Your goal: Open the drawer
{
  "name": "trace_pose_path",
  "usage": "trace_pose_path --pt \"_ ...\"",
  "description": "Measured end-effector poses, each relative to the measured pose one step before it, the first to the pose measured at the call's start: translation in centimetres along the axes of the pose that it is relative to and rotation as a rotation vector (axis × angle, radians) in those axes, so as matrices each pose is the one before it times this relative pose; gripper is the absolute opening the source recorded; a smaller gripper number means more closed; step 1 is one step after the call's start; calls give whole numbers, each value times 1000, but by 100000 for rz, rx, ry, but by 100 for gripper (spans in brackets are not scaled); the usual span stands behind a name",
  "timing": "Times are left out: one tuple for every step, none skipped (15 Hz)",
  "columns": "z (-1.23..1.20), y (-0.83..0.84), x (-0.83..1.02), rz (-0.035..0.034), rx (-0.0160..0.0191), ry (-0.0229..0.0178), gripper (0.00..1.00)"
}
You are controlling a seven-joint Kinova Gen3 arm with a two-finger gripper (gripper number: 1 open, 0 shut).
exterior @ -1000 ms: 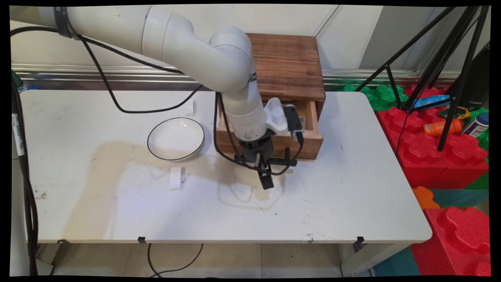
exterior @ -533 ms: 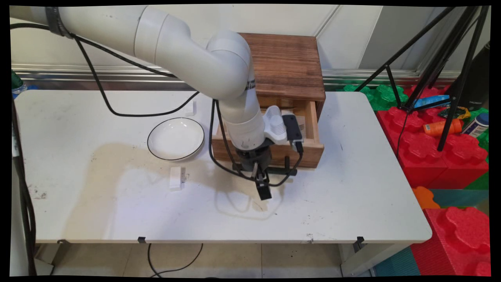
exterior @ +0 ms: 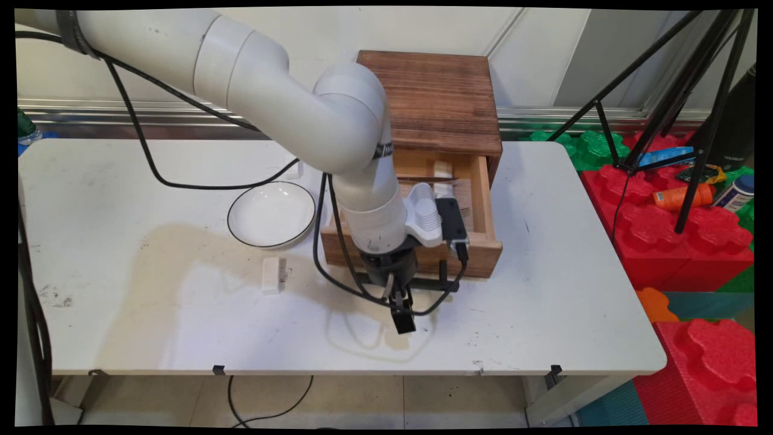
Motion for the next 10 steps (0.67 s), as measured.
trace_pose_path --pt "-13 266 -40 163 -281 -94 100" --pt "-25 414 -68 218 -465 -98 100" --pt "-17 267 -31 127 -299 -60 100" --pt "-31 417 -47 195 -458 -94 100" --pt "-36 472 -54 113 -532 -111 100" --pt "-51 514 -58 50 -531 -101 100" --pt "-31 323 -34 78 -339 -80 100" --pt "-28 241 -27 17 -241 -35 100" --pt "-40 355 -41 58 -338 -49 100" --pt "-30 216 -22 29 -200 -42 100"
